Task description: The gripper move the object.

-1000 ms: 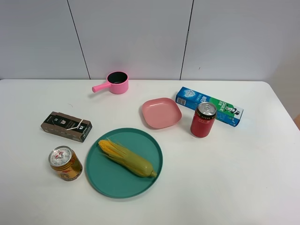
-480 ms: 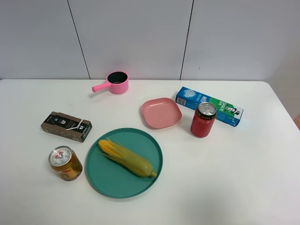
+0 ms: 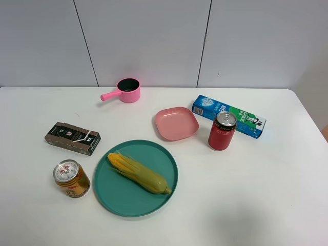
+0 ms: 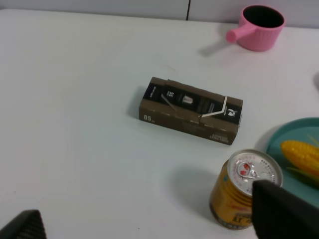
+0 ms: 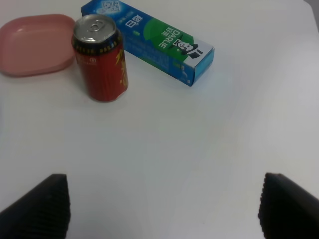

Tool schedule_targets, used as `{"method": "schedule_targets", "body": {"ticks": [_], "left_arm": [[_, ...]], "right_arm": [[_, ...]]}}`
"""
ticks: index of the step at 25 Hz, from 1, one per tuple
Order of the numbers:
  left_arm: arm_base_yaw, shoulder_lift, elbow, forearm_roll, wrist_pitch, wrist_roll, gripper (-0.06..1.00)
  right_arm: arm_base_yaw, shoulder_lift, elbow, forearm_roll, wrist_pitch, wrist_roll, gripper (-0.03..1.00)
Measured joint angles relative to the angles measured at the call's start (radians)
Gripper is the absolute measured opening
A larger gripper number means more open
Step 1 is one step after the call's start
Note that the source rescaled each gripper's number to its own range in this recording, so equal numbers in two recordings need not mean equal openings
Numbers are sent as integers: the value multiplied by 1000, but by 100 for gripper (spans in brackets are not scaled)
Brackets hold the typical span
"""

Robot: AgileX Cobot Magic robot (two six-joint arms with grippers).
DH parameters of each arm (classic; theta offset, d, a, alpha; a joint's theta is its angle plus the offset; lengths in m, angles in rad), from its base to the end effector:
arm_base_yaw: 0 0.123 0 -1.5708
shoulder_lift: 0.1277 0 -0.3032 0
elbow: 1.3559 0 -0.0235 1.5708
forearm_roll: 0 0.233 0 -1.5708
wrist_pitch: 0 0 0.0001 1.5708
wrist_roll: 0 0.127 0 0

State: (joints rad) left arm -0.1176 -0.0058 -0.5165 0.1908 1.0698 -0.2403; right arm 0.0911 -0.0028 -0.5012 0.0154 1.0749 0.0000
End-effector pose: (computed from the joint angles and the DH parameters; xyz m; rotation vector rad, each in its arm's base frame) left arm -0.0082 0.0223 0.2577 -0.1359 2.0120 0.0004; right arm -0.0082 0.0010 0.2510 -0.0945 2.0531 0.0750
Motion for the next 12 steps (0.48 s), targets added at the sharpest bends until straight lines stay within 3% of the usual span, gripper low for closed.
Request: {"method": "schedule_targets", "body": {"ticks": [12], "left_arm": [[0, 0, 0, 0, 0, 0, 100]], "right_arm": [[0, 0, 3, 0, -10, 0, 35]]}}
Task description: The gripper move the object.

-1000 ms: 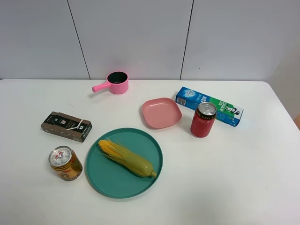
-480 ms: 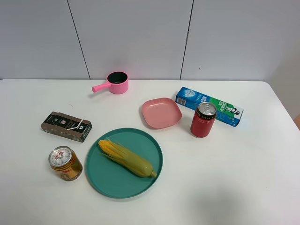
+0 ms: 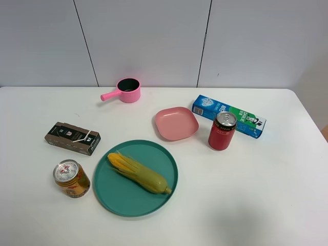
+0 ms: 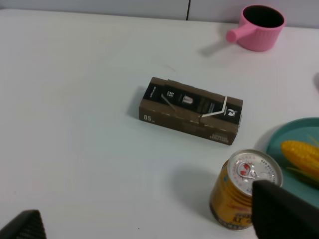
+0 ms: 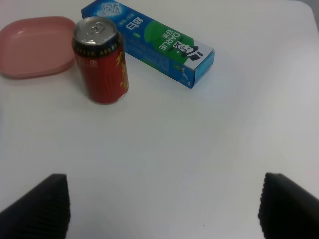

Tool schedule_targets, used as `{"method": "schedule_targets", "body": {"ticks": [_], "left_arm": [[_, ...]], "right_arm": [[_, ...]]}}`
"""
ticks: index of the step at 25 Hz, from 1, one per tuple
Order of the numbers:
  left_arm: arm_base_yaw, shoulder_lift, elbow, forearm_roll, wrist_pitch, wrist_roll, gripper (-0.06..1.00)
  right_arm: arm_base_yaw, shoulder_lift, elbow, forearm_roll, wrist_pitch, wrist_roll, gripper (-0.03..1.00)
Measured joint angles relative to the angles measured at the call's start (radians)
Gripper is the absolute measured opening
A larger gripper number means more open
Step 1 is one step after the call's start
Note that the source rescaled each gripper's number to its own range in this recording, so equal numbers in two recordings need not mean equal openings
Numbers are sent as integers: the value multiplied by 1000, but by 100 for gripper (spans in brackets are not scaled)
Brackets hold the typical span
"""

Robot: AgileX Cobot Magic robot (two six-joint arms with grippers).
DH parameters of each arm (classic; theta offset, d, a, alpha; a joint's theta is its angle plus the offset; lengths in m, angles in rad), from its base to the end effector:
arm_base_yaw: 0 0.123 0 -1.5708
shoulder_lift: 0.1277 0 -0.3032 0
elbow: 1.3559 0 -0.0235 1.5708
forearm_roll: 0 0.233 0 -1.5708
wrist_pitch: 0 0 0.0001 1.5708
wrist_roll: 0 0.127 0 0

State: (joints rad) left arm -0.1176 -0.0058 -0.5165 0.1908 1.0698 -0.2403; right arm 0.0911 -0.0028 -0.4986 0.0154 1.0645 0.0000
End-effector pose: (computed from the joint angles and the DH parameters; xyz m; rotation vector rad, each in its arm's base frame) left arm -0.0082 0.0223 0.2577 -0.1359 2.0120 0.0004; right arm -0.0074 0.0010 0.2514 -0.0940 2.0453 0.0753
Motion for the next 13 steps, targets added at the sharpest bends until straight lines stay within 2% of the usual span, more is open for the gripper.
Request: {"method": "schedule_targets", "body": {"ticks": [7, 13], "left_arm": [[0, 0, 0, 0, -1, 0, 100], [0, 0, 0, 0, -1, 0, 100]], "right_arm": [[-3, 0, 0, 0, 0, 0, 35], [-90, 0, 0, 0, 0, 0, 35]]}}
